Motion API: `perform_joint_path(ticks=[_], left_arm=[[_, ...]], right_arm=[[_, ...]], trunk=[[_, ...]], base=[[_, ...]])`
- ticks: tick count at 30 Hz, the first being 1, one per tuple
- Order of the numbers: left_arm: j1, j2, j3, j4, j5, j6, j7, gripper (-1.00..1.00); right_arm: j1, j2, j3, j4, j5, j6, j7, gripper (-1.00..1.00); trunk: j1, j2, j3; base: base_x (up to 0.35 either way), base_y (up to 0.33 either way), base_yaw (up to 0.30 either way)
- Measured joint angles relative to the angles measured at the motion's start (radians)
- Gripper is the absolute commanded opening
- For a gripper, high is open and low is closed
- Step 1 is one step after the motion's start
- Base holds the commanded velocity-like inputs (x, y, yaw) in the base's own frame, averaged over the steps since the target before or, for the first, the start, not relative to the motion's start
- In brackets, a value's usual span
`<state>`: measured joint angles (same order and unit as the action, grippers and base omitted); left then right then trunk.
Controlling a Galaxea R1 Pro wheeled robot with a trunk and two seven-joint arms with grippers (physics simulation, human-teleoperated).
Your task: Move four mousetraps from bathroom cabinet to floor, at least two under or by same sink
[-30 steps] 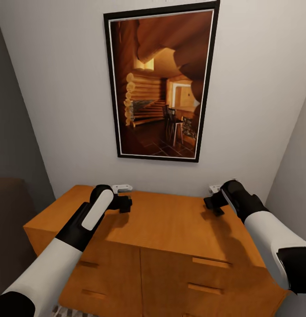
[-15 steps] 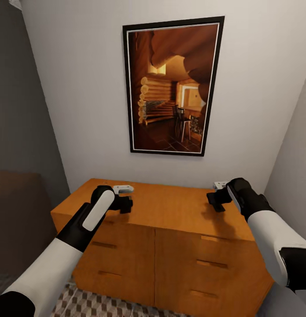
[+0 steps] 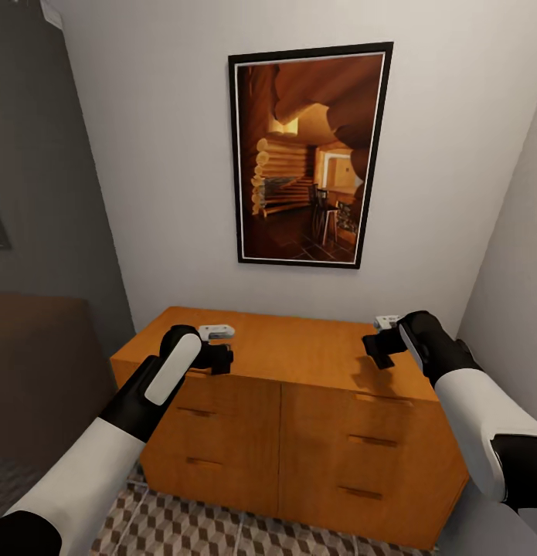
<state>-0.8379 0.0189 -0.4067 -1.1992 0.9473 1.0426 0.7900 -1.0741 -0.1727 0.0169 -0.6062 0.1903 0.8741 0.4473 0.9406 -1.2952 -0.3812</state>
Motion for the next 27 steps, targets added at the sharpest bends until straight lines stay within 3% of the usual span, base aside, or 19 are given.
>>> perform_joint_path(ticks=[13,27], left_arm=[[0.0,0.002,0.0,0.002,0.0,0.0,0.0,-1.0],[0.002,0.007,0.0,0.008,0.005,-0.002,0.0,-1.0]], right_arm=[[0.0,0.003,0.0,-0.002,0.0,-0.013,0.001,-1.0],[0.001,0.006,0.0,-0.002,0.0,-0.018,0.0,-1.0]], trunk=[[0.0,0.0,0.0],[0.001,0.0,0.0]], base=[[-0.009,-0.001,0.0],[-0.273,-0.083,0.0]])
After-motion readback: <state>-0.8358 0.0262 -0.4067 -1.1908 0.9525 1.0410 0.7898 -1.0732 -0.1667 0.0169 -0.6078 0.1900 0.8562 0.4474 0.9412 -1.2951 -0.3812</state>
